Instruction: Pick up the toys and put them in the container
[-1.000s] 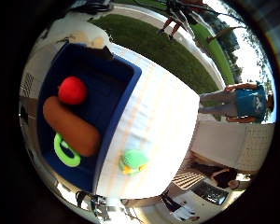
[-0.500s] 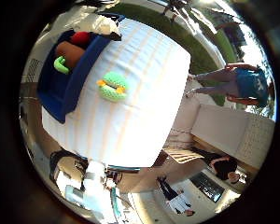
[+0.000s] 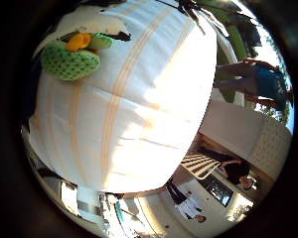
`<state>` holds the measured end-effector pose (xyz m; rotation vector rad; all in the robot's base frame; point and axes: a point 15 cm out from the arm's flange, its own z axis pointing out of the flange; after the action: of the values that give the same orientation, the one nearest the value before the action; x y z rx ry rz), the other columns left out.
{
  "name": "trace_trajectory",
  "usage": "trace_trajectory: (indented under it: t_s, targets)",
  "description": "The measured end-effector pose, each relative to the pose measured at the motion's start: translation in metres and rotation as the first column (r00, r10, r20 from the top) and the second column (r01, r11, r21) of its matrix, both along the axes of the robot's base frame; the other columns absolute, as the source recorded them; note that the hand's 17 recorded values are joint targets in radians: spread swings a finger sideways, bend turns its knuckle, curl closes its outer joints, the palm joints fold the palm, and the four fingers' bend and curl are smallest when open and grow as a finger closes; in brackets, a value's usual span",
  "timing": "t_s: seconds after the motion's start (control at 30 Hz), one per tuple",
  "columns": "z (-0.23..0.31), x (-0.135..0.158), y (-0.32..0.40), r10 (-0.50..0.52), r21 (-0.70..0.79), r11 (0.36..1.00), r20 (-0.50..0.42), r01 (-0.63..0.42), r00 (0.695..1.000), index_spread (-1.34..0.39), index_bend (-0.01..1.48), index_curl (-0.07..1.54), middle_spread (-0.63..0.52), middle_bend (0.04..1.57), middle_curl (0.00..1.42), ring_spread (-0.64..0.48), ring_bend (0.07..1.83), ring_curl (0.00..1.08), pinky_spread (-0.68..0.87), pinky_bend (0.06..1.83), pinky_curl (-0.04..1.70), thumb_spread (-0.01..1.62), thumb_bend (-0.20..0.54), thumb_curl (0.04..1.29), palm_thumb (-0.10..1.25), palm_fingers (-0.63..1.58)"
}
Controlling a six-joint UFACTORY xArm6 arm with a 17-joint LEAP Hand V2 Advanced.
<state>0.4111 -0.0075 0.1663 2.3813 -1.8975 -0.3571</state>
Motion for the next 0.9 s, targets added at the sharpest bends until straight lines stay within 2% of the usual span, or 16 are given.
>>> trace_trajectory:
  t_s: [0.1, 0.2, 0.27, 0.3, 0.33, 0.37, 0.43, 0.5, 0.53, 0.7, 0.77, 0.9]
  targets:
    - [-0.017, 0.008, 0.001, 0.004, -0.016, 1.0, -0.023, -0.005, 1.0, -0.15, 0.18, 0.26, 0.11, 0.18, 0.31, 0.3, 0.43, 0.31, 0.48, 0.76, 0.24, 1.15, -0.023, 0.35, 0.64, 0.07]
    - [-0.019, 0.021, -0.003, 0.003, -0.06, 0.998, -0.018, -0.004, 1.0, -0.09, 0.17, 0.26, 0.06, 0.24, 0.34, 0.3, 0.51, 0.32, 0.49, 0.75, 0.21, 1.13, -0.017, 0.36, 0.68, 0.32]
    - [-0.021, 0.023, -0.009, 0.019, -0.089, 0.996, -0.018, -0.02, 1.0, -0.11, 0.13, 0.24, 0.01, 0.33, 0.37, 0.26, 0.66, 0.35, 0.49, 0.81, 0.21, 1.13, -0.015, 0.36, 0.7, 0.6]
    - [-0.021, 0.024, -0.009, 0.022, -0.092, 0.995, -0.018, -0.023, 1.0, -0.16, 0.07, 0.2, -0.01, 0.45, 0.41, 0.23, 0.82, 0.38, 0.46, 0.88, 0.22, 1.12, -0.009, 0.37, 0.73, 0.84]
    - [-0.019, 0.024, -0.009, 0.023, -0.093, 0.995, -0.015, -0.024, 1.0, -0.19, 0.07, 0.19, -0.03, 0.53, 0.45, 0.2, 0.93, 0.43, 0.45, 0.9, 0.24, 1.12, -0.009, 0.38, 0.75, 0.89]
    - [-0.014, 0.025, -0.01, 0.023, -0.093, 0.995, -0.005, -0.023, 1.0, -0.22, 0.09, 0.18, -0.05, 0.63, 0.51, 0.18, 1.06, 0.5, 0.44, 0.92, 0.26, 1.11, -0.01, 0.39, 0.76, 0.92]
    - [-0.003, 0.026, -0.011, 0.026, -0.095, 0.995, 0.015, -0.024, 1.0, -0.25, 0.1, 0.16, -0.07, 0.7, 0.55, 0.15, 1.14, 0.54, 0.43, 0.95, 0.28, 1.11, -0.008, 0.4, 0.78, 0.91]
    - [0.012, 0.029, -0.01, 0.03, -0.097, 0.995, 0.05, -0.025, 0.998, -0.3, 0.13, 0.13, -0.1, 0.81, 0.62, 0.1, 1.24, 0.6, 0.42, 1.04, 0.33, 1.09, -0.006, 0.41, 0.82, 0.96]
    - [0.018, 0.03, -0.01, 0.03, -0.097, 0.995, 0.065, -0.024, 0.997, -0.35, 0.17, 0.1, -0.12, 0.89, 0.67, 0.07, 1.28, 0.63, 0.4, 1.15, 0.36, 1.08, -0.007, 0.43, 0.86, 0.99]
    - [0.064, 0.03, -0.009, 0.018, -0.092, 0.996, 0.143, -0.005, 0.99, -0.51, 0.35, 0.08, -0.17, 1.02, 0.79, -0.02, 1.3, 0.69, 0.3, 1.4, 0.49, 1.05, 0.001, 0.49, 0.97, 1.1]
    - [0.076, 0.017, -0.007, 0.018, -0.09, 0.996, 0.121, -0.007, 0.993, -0.57, 0.43, 0.07, -0.18, 1.05, 0.83, -0.04, 1.32, 0.71, 0.26, 1.45, 0.53, 1.06, -0.007, 0.51, 0.99, 1.09]
    - [0.105, -0.024, 0.004, 0.031, -0.088, 0.996, 0.014, -0.029, 0.999, -0.68, 0.54, 0.06, -0.2, 1.08, 0.89, -0.06, 1.35, 0.73, 0.22, 1.51, 0.59, 1.08, -0.014, 0.54, 1.0, 1.06]
